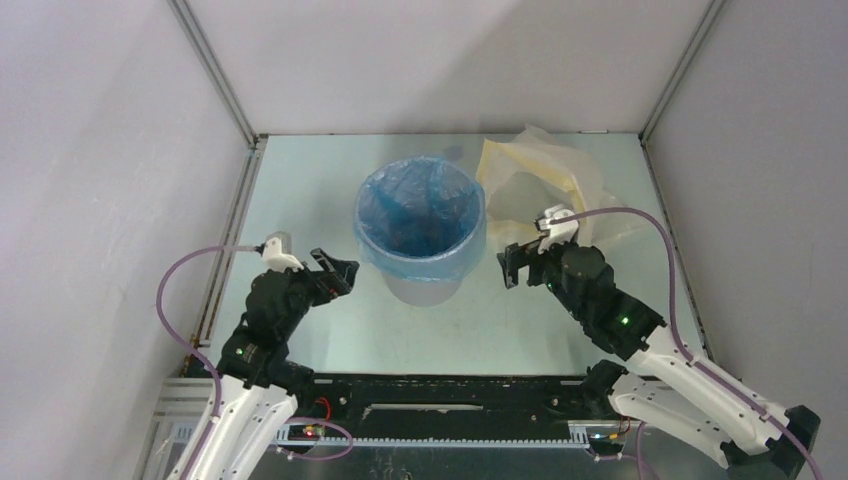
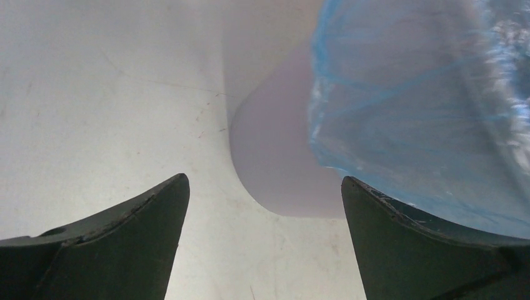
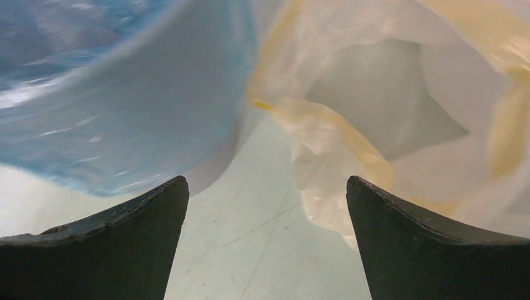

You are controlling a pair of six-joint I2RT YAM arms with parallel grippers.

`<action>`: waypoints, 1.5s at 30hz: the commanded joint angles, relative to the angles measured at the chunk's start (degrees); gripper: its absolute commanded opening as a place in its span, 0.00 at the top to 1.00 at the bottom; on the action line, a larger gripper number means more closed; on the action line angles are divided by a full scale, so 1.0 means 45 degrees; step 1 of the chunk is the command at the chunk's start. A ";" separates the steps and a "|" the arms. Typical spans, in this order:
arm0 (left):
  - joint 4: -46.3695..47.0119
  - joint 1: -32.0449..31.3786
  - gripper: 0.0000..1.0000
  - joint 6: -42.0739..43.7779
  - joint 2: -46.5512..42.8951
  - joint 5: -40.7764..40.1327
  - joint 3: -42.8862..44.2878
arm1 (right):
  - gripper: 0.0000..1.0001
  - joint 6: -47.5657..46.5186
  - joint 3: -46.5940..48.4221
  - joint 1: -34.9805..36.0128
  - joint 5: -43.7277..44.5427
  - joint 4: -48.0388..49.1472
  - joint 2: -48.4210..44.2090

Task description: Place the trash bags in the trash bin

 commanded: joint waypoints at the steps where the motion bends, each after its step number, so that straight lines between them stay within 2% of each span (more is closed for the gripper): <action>1: 0.1788 0.0055 0.00 -0.0951 -0.0456 -0.1726 -0.1186 | 0.00 0.1092 -0.1041 -0.1038 0.2280 0.2289 -0.0661; 7: 0.2930 0.0055 0.00 -0.0888 -0.0704 -0.2837 -0.1924 | 0.00 0.2071 -0.1127 -0.3149 0.2229 0.1431 -0.1045; 11: 0.3073 0.0054 0.00 -0.0607 -0.0540 -0.2562 -0.1843 | 0.00 0.1695 -0.1168 -0.3314 0.2534 0.1060 -0.1440; 14: 0.2911 0.0053 0.00 -0.0425 -0.0456 -0.3198 -0.1810 | 0.00 0.1676 -0.1602 -0.3330 0.3664 0.1455 -0.1636; 16: 0.3236 0.0053 0.00 -0.0278 -0.0534 -0.4031 -0.2005 | 0.00 0.1596 -0.2215 -0.3350 0.4000 0.2323 -0.1824; 20: 0.4882 0.0045 0.00 0.0593 -0.0777 -0.4418 -0.2653 | 0.00 0.0907 -0.3243 -0.3353 0.3706 0.3796 -0.2120; 23: 0.5634 0.0053 0.00 0.1393 -0.0745 -0.5164 -0.2916 | 0.00 -0.0625 -0.4012 -0.3353 0.3471 0.4846 -0.2255; 25: 0.6800 0.0055 0.00 0.1830 -0.0505 -0.6123 -0.3171 | 0.00 -0.1706 -0.4992 -0.3413 0.4183 0.6874 -0.2204; 29: 1.1082 0.0051 0.00 0.3814 0.1214 -0.6973 -0.4257 | 0.00 -0.2164 -0.6981 -0.4611 0.4483 1.1660 -0.1346; 34: 1.2471 0.0044 0.00 0.6888 0.3765 -0.8651 -0.3727 | 0.00 -0.1673 -0.7241 -0.6847 0.4112 1.2512 0.0280; 38: 1.4217 0.0439 0.00 0.7854 0.4898 -0.8401 -0.4235 | 0.00 -0.0827 -0.7673 -0.8571 0.1821 1.3251 0.1269; 41: 1.4852 0.1425 0.00 0.7667 0.5726 -0.7485 -0.4274 | 0.00 -0.1116 -0.7852 -0.8762 0.1323 1.4762 0.2931; 45: 1.5283 0.2828 0.00 0.7242 0.7186 -0.5897 -0.4116 | 0.00 -0.1801 -0.7705 -0.8729 -0.0811 1.6212 0.4599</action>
